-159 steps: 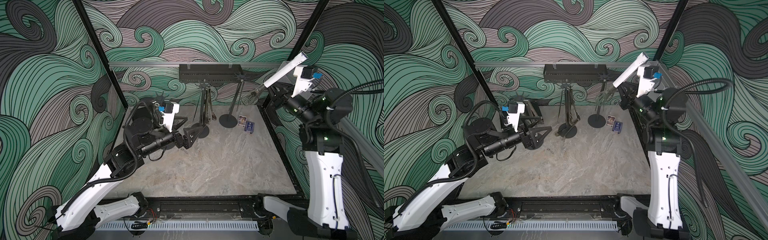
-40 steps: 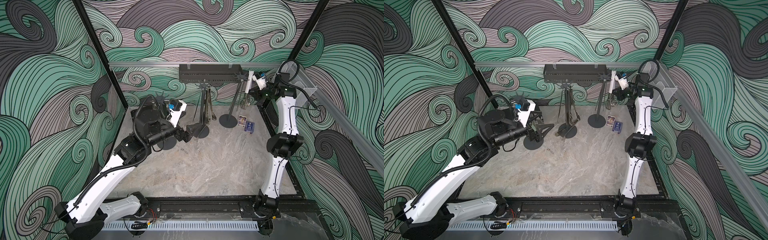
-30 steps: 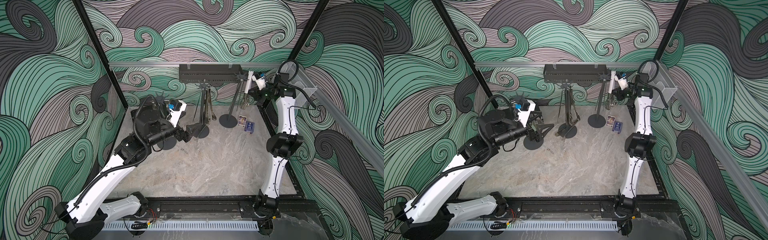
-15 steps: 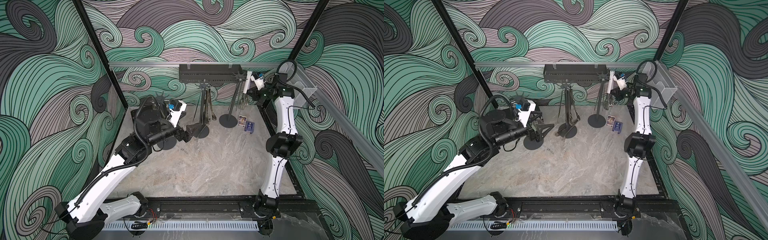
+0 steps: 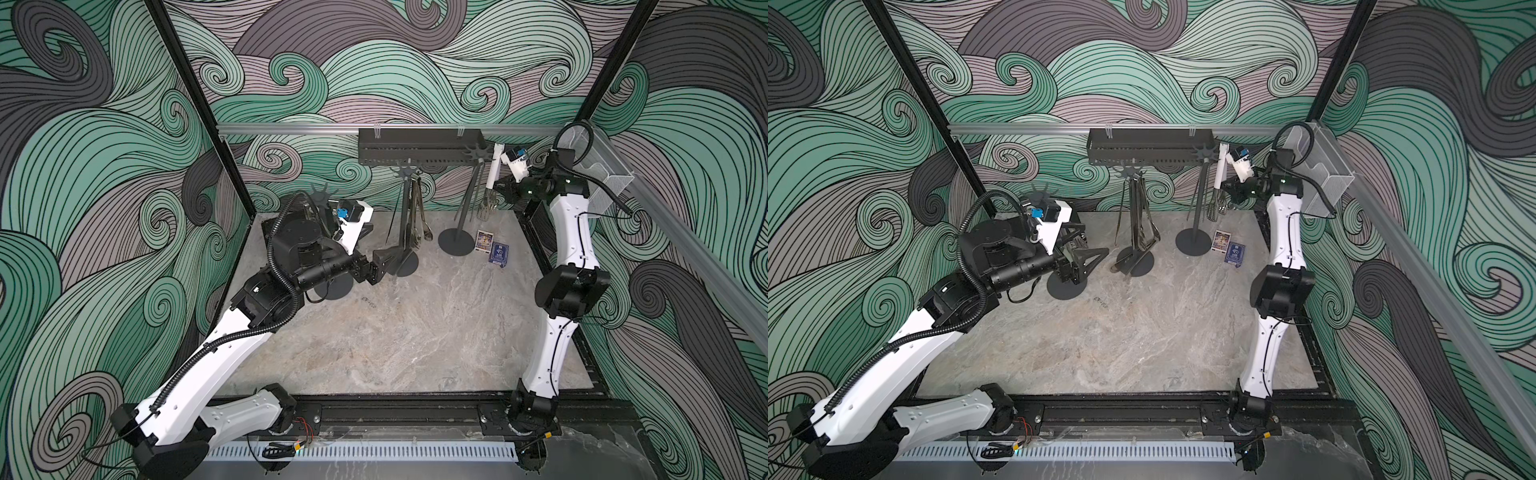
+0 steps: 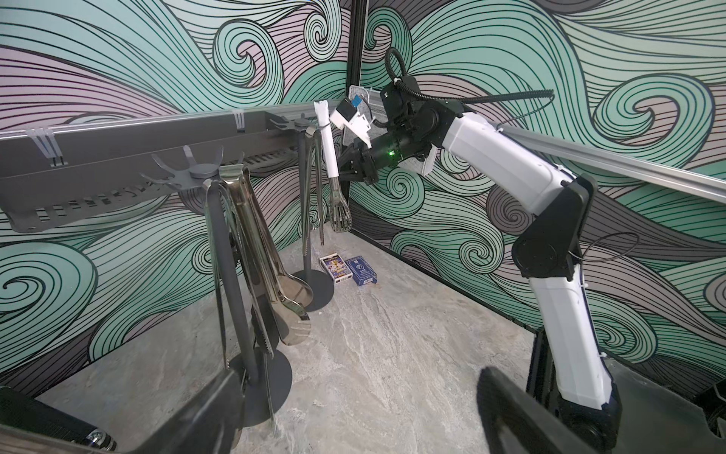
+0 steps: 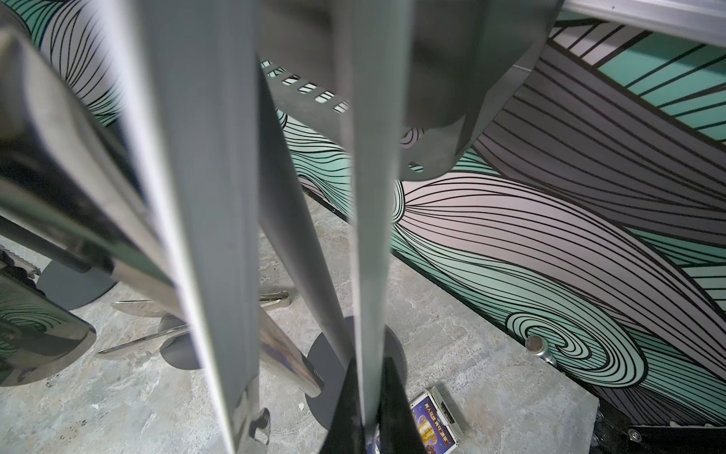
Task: Hang food tongs on kitchen utensil racks
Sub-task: Hang the food tongs on the rack.
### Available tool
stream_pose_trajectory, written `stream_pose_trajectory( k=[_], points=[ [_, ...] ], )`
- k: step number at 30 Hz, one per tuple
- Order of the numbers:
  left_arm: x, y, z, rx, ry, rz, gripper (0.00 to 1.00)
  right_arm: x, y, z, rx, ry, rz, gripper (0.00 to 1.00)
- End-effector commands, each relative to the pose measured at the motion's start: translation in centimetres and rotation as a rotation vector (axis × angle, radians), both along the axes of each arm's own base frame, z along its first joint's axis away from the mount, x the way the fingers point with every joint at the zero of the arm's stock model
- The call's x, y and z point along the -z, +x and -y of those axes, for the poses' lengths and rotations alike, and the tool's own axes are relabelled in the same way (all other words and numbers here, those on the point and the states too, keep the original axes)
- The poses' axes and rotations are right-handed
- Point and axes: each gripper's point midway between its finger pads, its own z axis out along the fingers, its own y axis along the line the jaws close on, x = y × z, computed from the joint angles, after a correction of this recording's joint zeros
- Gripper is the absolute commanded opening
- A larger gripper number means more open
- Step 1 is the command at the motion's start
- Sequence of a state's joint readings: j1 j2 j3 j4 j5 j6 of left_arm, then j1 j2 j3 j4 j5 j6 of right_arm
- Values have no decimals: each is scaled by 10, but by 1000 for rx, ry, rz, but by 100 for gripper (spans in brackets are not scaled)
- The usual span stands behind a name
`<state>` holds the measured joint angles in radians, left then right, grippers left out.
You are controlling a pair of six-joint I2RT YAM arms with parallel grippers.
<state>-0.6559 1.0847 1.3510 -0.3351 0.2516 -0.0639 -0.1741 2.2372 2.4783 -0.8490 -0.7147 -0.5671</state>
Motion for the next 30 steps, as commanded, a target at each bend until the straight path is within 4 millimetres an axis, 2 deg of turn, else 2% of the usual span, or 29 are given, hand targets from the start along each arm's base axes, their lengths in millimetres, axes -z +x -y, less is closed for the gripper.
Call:
stream_pose_trajectory(
  k=[1,8,18,30],
  points=[
    [-11,-2,-1,9,-36,21,93,51,-13,0,22,-48,-171,0],
    [-11,-2,0,18,-42,17,93,50,-21,2,24,-44,-182,0],
    [-12,-3,1,21,-48,20,93,69,-26,4,35,-46,-217,0],
    [-10,-2,2,24,-49,14,93,78,-28,9,49,-47,-234,0]
  ],
)
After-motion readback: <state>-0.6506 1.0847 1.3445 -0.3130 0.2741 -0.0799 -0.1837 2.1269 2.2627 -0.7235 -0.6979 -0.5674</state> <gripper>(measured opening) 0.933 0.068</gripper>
